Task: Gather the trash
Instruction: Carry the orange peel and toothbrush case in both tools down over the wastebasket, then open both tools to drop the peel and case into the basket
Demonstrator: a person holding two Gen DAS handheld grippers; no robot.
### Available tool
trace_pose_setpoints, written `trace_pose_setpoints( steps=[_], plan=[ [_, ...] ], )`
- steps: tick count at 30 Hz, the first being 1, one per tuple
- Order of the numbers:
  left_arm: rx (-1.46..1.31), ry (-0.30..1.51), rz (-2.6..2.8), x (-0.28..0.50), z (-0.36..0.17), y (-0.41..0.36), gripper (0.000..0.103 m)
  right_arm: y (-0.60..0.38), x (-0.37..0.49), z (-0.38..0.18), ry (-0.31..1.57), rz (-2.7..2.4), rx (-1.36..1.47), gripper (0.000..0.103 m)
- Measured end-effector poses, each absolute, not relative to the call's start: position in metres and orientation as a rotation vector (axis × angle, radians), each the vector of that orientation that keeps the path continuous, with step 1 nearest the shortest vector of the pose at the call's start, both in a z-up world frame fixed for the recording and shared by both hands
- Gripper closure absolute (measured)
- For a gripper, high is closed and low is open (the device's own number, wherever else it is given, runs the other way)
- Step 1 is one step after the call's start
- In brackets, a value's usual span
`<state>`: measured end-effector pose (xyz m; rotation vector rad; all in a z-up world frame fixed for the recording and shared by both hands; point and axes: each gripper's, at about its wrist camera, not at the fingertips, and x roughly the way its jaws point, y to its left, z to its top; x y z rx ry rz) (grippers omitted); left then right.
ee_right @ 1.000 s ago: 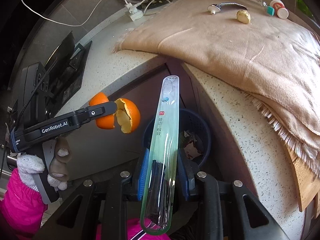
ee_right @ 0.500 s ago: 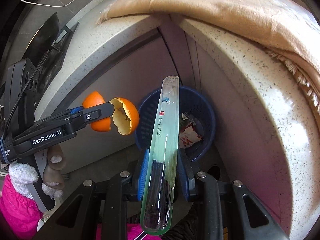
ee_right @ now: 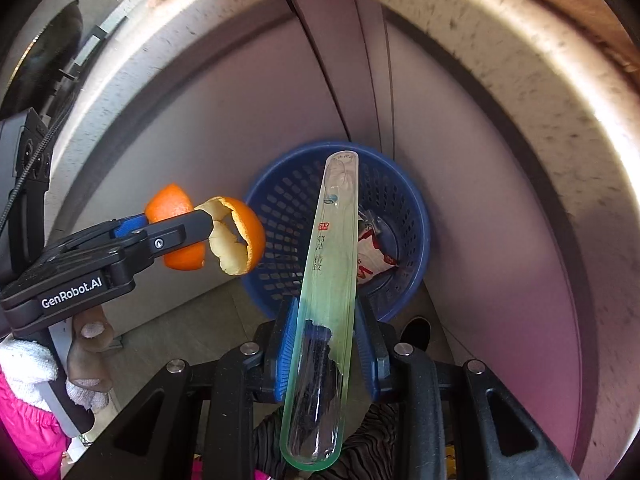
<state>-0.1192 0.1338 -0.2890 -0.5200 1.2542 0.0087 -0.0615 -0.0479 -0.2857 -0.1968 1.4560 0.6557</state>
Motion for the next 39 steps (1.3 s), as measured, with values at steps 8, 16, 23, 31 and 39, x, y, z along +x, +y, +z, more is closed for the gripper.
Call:
trace_pose_setpoints(
  steps=[8, 16, 23, 31, 39],
  plan=[
    [-0.508, 1.280, 0.017, -0.114, -0.302, 0.135, 0.052, -0.039, -0.051, -0.301, 1.477, 0.637, -0.203, 0.074],
    [-0.500, 1.293, 0.024, -0.109, -0.300, 0.133, 0.052, -0.036, -0.055, -0.295, 1.474, 0.633, -0.216, 0.073],
    [-0.485, 1.302, 0.036, -0.107, -0.296, 0.133, 0.051, -0.034, -0.057, -0.286, 1.460, 0.633, -0.234, 0.070],
    [-0.480, 1.303, 0.041, -0.105, -0.294, 0.135, 0.049, -0.043, -0.054, -0.270, 1.444, 0.630, -0.233, 0.057],
    [-0.478, 1.278, 0.039, -0.105, -0.282, 0.134, 0.046, -0.047, -0.050, -0.266, 1.427, 0.636, -0.238, 0.051]
  ],
)
